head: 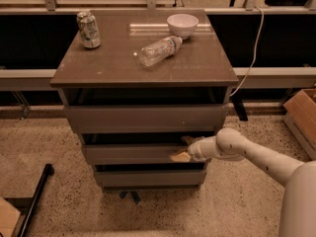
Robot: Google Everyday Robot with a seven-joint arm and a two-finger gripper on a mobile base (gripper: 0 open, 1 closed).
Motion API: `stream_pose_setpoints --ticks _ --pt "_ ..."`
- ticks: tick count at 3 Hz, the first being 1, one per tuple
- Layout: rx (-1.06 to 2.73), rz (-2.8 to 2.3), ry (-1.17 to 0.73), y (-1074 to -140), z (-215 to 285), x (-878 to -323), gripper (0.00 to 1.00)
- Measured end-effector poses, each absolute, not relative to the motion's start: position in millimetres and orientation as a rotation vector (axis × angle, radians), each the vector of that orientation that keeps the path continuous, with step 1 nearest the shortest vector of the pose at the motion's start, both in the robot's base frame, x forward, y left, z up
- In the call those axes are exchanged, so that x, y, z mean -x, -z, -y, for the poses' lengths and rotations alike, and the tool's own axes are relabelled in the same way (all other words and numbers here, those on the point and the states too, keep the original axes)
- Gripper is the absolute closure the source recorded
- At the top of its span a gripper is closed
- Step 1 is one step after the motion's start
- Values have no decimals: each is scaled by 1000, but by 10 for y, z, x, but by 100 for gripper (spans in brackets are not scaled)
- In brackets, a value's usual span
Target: Open middle drawer
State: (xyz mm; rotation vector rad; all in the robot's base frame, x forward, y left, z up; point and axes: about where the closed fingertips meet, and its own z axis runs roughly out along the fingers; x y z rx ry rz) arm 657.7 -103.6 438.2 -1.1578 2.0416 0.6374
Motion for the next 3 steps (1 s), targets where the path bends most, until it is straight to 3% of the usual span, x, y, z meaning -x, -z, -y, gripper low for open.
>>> stream_pose_setpoints --ticks 1,2,3 --pt "1158 -2042 -637 -4422 1040 -6579 80" --pt "1158 -2042 -637 -4481 1065 -6591 100" --pt "1158 -2042 -637 -4498 1065 -6591 100"
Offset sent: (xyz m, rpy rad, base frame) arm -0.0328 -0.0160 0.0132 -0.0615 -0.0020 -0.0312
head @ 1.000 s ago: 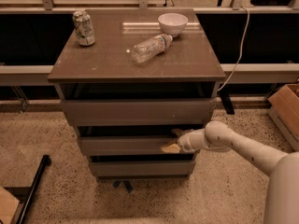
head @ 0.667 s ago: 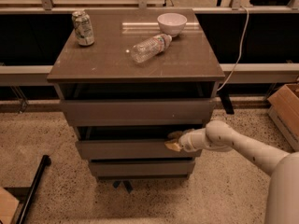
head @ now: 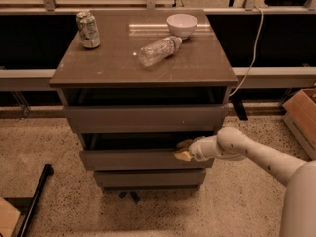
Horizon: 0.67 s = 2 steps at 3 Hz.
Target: Open middle drawer
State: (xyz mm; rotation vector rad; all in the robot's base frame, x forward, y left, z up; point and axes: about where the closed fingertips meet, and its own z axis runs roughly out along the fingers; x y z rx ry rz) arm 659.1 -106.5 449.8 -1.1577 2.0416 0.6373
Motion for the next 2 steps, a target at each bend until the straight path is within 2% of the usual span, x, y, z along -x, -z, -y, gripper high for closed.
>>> stream_pose_setpoints --ticks 1,2 --pt "1158 -2042 -637 -4500 1065 -6591 82" --pt "1161 -2060 -652 -4463 1067 -6532 57"
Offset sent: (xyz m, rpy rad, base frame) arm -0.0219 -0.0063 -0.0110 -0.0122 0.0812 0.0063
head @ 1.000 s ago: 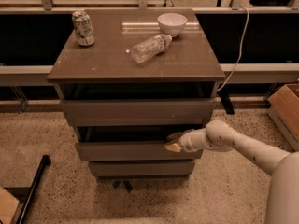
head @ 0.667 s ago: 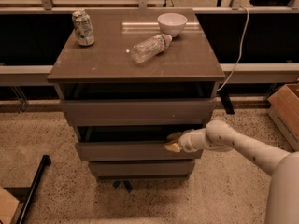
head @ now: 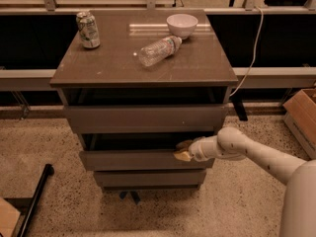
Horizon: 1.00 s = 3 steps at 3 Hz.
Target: Open middle drawer
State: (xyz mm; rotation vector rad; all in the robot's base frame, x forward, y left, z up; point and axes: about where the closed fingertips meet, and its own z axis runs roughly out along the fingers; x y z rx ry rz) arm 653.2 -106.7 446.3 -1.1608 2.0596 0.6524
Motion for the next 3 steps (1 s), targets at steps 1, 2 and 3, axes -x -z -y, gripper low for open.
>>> stream_pose_setpoints --ticks 1,2,3 --pt "1161 -2060 -652 -4466 1067 -6532 28" --pt "1161 -2060 -653 -4466 1067 -6530 3" --pt "1153 -2135 -698 -4365 1118 -6230 0"
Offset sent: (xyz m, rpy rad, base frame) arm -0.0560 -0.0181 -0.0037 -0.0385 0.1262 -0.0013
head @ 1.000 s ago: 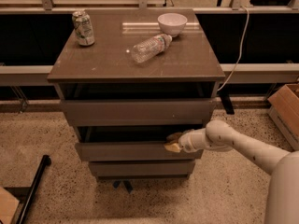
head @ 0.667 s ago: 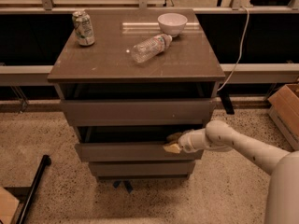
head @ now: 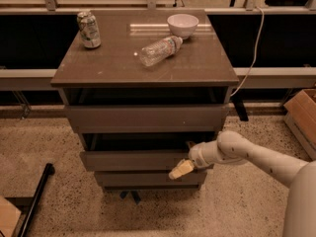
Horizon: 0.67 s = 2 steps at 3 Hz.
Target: Open middle drawer
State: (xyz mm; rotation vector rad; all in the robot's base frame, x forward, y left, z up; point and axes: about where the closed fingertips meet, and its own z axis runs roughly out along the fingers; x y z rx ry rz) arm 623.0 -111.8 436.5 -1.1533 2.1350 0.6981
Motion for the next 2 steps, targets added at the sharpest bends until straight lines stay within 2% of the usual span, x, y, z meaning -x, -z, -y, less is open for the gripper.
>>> stream_pose_setpoints --ticks 1,2 --pt "1152 -2154 -710 -4339 1129 -6171 0" --pt "1152 -2154 -710 -4347 1129 -6170 19"
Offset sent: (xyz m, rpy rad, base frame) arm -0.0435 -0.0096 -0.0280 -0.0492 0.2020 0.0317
